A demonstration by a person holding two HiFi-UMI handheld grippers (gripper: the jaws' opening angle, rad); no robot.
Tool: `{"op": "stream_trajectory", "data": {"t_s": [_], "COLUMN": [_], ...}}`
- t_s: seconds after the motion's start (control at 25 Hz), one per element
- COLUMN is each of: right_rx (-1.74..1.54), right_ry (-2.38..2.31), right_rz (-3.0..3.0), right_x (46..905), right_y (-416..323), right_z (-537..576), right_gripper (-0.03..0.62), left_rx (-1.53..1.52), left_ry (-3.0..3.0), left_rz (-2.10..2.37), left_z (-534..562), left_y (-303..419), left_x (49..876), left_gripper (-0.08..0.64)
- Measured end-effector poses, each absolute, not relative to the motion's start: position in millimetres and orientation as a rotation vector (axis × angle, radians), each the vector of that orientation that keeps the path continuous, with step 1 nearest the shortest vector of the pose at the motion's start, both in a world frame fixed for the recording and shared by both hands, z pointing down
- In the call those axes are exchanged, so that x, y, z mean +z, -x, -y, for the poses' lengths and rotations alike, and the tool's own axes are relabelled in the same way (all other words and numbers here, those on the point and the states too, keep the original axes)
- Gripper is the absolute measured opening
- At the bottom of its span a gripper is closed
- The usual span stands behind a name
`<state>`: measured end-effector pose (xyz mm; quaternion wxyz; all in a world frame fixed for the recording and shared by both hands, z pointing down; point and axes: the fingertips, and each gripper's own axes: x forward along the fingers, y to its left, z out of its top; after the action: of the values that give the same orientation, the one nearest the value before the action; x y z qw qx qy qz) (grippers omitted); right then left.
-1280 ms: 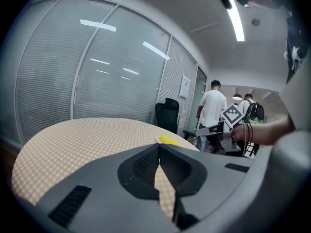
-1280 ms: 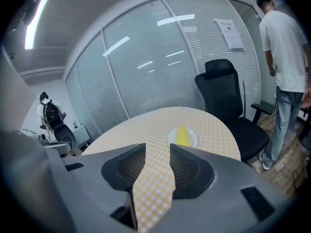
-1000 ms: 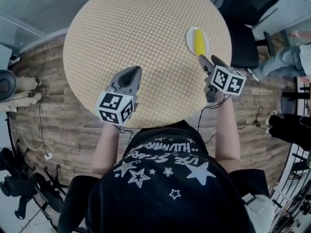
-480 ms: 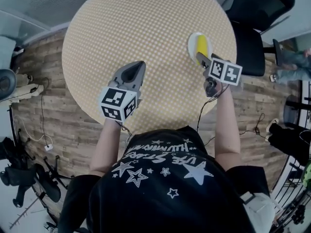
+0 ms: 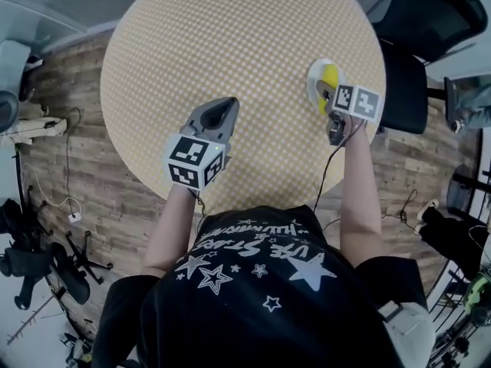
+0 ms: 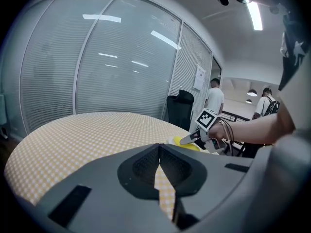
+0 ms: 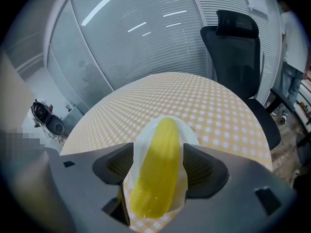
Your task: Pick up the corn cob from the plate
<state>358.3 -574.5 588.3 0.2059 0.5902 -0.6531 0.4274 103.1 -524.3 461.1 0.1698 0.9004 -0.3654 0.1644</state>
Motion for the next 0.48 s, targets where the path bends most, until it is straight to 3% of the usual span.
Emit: {"op": "stream_trajectory", "data": {"t_s": [0.48], "right_rx": [1.143], "right_ry": [-1.541], "right_rz": [1.64], "right_x": [617.0], "right_y": [-353.7], "right_z": [587.3], "right_gripper": [0.29], "left_rx": [0.459], "left_ry": [-2.532], "left_rz": [1.032], "left_z": [525.6], "left_y": [-93.2], "left_x": [465.7], "left_gripper": [0.006]}}
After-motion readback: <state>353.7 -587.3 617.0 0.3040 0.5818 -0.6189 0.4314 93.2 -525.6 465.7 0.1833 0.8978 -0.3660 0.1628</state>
